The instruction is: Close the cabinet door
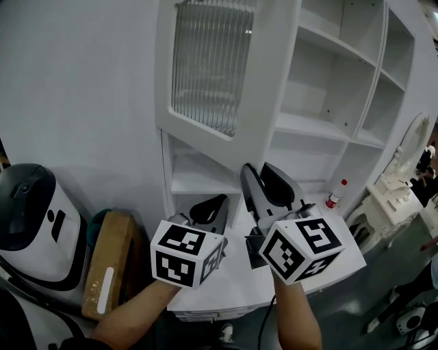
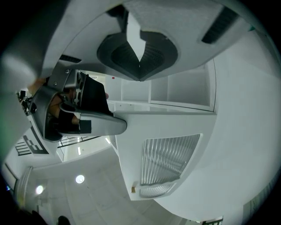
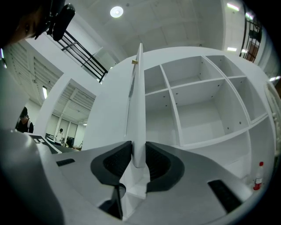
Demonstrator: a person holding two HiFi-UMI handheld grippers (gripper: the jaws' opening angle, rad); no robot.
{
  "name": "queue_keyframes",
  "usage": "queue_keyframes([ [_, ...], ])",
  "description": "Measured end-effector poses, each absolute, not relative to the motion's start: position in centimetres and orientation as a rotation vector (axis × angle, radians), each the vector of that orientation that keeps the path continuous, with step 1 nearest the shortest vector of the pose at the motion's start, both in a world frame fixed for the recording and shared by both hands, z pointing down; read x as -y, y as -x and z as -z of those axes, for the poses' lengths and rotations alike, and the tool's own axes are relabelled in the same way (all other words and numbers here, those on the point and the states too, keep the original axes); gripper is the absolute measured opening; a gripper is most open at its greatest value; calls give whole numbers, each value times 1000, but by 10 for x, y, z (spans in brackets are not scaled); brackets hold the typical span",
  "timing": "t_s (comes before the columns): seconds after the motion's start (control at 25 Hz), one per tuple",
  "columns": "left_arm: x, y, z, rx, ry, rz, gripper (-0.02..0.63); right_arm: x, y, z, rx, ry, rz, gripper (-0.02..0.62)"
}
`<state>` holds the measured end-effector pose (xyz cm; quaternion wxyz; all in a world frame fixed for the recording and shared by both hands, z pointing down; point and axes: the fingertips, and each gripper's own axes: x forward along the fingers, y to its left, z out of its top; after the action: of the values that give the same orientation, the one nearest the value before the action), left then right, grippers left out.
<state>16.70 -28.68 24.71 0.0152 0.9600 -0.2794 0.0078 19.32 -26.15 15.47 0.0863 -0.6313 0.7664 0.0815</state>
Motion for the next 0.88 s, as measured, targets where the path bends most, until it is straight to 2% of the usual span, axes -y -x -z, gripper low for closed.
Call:
queue_keyframes([
  [0.88, 333, -238, -253, 920, -2988, -65, 12, 312, -264, -154, -2321, 1793, -284, 114],
])
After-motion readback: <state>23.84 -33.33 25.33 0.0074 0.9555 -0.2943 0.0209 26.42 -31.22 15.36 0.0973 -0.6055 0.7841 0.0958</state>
